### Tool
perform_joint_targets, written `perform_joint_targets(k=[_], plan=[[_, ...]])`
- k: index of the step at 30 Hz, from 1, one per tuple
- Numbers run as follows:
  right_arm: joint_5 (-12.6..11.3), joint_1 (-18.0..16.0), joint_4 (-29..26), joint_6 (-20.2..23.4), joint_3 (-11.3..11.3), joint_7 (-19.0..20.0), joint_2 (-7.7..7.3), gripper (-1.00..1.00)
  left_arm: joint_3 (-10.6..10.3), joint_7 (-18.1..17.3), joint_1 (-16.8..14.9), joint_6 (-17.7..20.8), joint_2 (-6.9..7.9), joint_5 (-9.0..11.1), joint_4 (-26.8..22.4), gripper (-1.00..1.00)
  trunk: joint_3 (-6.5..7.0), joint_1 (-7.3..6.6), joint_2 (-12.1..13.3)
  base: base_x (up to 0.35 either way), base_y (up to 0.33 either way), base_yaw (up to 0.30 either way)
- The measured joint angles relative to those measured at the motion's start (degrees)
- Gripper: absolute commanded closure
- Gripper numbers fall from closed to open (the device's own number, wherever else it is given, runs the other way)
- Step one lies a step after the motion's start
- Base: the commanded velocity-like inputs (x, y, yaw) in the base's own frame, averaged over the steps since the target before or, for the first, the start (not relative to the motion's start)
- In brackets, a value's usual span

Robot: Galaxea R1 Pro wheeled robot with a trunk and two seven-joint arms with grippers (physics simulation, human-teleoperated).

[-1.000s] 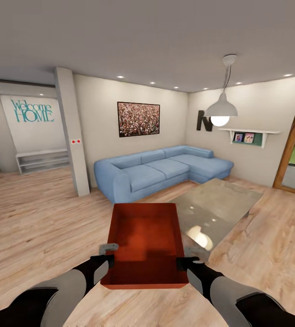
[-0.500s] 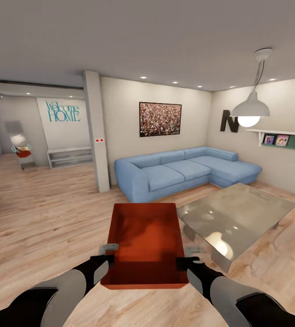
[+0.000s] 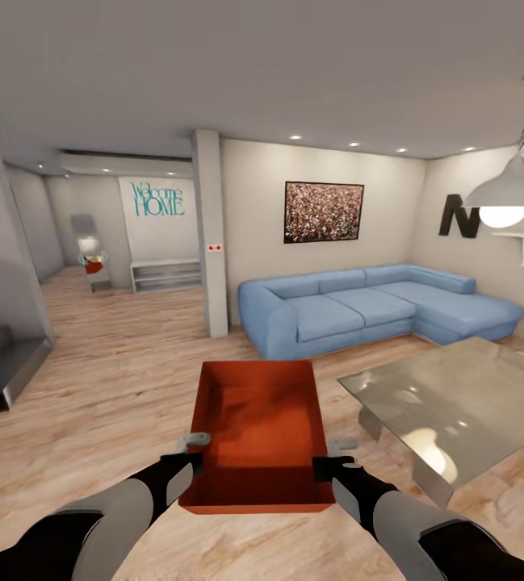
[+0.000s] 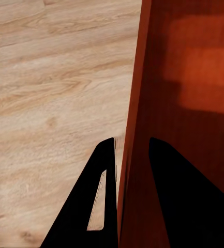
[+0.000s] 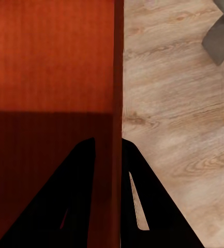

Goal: Move the two storage containers from the living room to the garage. In the garage, place one container on the floor and stack the other container on top of it (either order is fine).

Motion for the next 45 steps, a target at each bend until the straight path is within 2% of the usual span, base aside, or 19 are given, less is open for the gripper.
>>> perform_joint_targets(k=[45], plan=[[0.0,0.0,0.0,0.0,0.0,0.0,0.0,1.0,0.0,0.0,0.0,-0.1,0.01,0.1,0.0,1.0,0.0,0.0,0.0,0.0,0.0,0.3]])
